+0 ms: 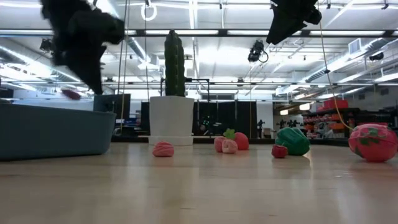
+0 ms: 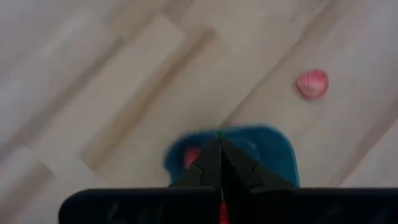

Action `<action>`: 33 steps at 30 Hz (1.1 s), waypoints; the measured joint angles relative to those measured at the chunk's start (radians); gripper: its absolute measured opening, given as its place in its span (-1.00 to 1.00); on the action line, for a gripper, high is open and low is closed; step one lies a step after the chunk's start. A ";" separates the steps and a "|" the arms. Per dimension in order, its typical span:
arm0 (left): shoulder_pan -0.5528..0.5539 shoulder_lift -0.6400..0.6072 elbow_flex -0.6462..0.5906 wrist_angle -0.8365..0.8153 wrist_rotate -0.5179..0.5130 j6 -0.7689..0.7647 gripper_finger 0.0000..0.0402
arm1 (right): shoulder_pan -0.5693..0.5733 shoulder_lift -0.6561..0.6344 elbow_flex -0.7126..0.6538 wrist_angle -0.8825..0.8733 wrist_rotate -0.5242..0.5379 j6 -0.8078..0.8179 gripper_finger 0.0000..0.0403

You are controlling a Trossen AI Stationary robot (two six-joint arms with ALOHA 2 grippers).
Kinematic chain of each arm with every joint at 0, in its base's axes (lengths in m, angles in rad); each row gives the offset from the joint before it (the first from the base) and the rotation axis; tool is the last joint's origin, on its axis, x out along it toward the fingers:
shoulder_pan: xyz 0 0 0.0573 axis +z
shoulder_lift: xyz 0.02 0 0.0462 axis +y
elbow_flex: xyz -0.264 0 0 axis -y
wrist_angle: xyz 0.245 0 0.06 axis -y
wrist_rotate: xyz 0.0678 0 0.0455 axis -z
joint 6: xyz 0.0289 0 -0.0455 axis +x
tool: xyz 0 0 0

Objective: Pick and placing Produce into tupperware
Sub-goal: Put the left red cherry into the blue bin, then put the bottom pink peach into the blue bin

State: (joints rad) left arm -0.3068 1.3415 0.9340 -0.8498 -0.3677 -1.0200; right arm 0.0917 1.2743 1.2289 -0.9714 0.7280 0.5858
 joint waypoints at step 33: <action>-0.110 -0.001 -0.229 0.360 0.032 -0.139 -0.52 | -0.012 0.000 -0.001 0.001 -0.177 -0.059 -0.25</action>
State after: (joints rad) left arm -0.4168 1.3403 0.7052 -0.4902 -0.3359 -1.1587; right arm 0.0795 1.2745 1.2278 -0.9704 0.5508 0.5263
